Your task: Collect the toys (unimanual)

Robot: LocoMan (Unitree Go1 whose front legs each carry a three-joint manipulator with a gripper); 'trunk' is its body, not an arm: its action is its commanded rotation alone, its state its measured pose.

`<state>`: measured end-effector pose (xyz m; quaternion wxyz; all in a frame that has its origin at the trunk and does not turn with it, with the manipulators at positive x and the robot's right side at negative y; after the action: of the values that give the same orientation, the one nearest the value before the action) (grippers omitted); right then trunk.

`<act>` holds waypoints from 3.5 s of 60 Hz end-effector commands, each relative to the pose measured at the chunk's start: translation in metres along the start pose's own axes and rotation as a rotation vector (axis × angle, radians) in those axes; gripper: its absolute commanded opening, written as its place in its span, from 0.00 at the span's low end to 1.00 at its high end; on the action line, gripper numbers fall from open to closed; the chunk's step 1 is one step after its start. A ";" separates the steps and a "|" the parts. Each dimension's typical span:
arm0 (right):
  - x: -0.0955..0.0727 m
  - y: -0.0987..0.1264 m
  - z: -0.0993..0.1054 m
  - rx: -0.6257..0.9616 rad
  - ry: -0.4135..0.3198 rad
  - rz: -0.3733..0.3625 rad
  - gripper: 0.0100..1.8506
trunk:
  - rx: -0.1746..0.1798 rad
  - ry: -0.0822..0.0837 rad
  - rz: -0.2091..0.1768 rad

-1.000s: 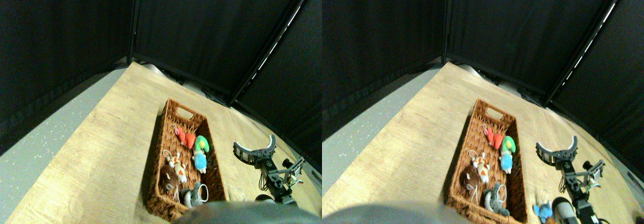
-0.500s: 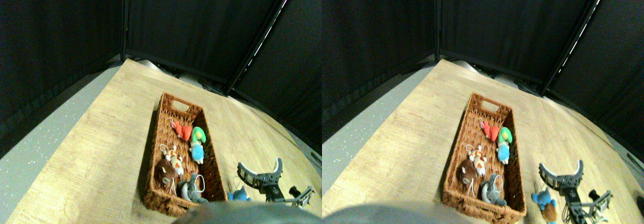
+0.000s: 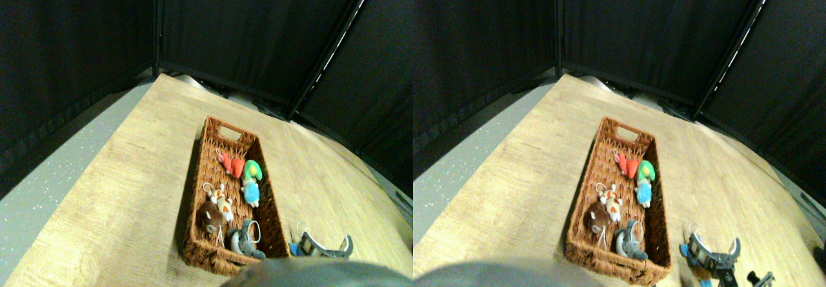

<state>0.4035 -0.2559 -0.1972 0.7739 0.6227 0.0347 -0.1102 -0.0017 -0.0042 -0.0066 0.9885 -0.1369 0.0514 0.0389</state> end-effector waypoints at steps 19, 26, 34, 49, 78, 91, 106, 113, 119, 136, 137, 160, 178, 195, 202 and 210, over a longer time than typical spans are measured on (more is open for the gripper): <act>0.002 -0.041 -0.004 0.004 0.000 -0.091 0.52 | -0.031 0.015 0.016; 0.007 -0.047 -0.002 0.000 0.001 -0.099 0.50 | -0.031 0.016 0.016; 0.012 -0.049 -0.001 0.009 -0.029 -0.105 0.46 | -0.029 0.018 0.017; 0.022 -0.047 0.002 0.035 -0.061 -0.094 0.34 | -0.021 0.020 0.011; 0.027 -0.020 -0.004 0.024 -0.132 -0.031 0.03 | -0.011 0.015 0.001; 0.035 0.023 -0.017 -0.097 -0.061 0.079 0.03 | -0.019 -0.004 0.002; 0.045 0.088 -0.038 -0.233 0.017 0.156 0.03 | -0.045 -0.023 0.016; 0.044 0.112 -0.049 -0.278 0.040 0.185 0.03 | -0.063 -0.032 0.028; 0.045 0.127 -0.057 -0.314 0.073 0.205 0.03 | -0.079 -0.040 0.039; 0.043 0.147 -0.086 -0.304 0.166 0.229 0.03 | -0.126 -0.061 0.078; 0.043 0.147 -0.086 -0.304 0.166 0.229 0.03 | -0.129 -0.062 0.081; 0.033 0.140 -0.134 -0.276 0.272 0.207 0.03 | -0.180 -0.065 0.129; 0.035 0.134 -0.141 -0.244 0.264 0.166 0.03 | -0.176 -0.058 0.119; 0.035 0.131 -0.124 -0.387 0.325 0.158 0.78 | -0.159 -0.055 0.109; 0.039 0.130 -0.121 -0.379 0.348 0.158 0.92 | -0.152 -0.054 0.103; 0.041 0.129 -0.114 -0.349 0.313 0.172 0.86 | -0.142 -0.051 0.097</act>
<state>0.4779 -0.1269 -0.1172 0.8552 0.4957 0.1480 0.0314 -0.0026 -0.0007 -0.0039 0.9753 -0.1992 0.0260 0.0921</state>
